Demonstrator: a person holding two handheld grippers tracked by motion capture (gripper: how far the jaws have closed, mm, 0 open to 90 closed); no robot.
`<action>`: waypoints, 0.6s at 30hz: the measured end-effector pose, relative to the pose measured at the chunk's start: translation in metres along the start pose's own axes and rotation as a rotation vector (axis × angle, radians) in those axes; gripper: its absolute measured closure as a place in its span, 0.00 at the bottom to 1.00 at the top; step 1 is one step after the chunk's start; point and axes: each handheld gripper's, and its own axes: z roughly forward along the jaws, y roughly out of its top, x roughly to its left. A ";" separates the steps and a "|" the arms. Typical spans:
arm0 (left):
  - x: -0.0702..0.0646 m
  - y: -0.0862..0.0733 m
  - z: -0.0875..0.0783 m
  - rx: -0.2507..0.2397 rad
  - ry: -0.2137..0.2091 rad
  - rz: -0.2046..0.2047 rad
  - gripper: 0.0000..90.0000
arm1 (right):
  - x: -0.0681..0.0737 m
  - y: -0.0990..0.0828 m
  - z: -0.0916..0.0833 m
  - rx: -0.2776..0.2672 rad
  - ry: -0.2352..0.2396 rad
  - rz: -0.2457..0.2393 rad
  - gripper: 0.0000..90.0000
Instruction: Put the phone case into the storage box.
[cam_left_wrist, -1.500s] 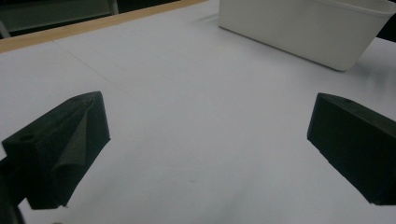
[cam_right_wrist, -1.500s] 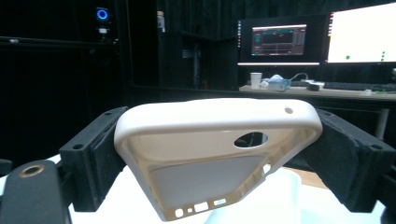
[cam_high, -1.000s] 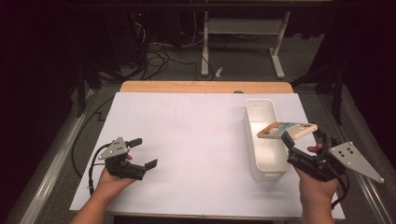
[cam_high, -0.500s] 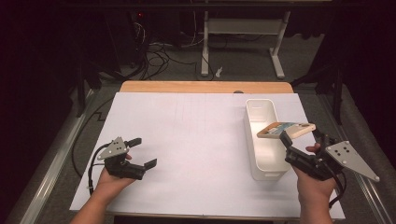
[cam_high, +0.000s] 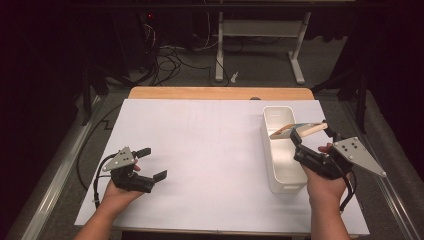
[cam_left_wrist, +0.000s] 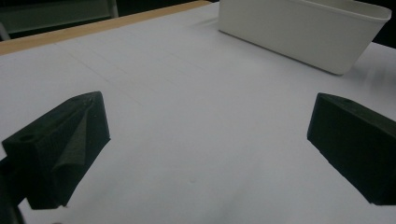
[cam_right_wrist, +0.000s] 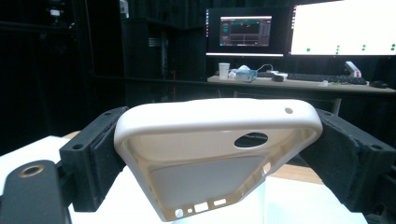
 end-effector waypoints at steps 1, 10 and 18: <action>0.000 0.000 0.000 0.000 0.001 0.000 0.00 | 0.000 0.001 0.002 -0.002 -0.005 0.002 0.14; 0.000 0.000 0.000 0.003 0.000 0.000 0.00 | -0.001 0.012 0.018 -0.003 -0.026 -0.004 0.14; 0.000 0.000 0.000 0.001 -0.003 -0.004 0.00 | -0.001 0.019 0.030 0.000 -0.044 -0.015 0.14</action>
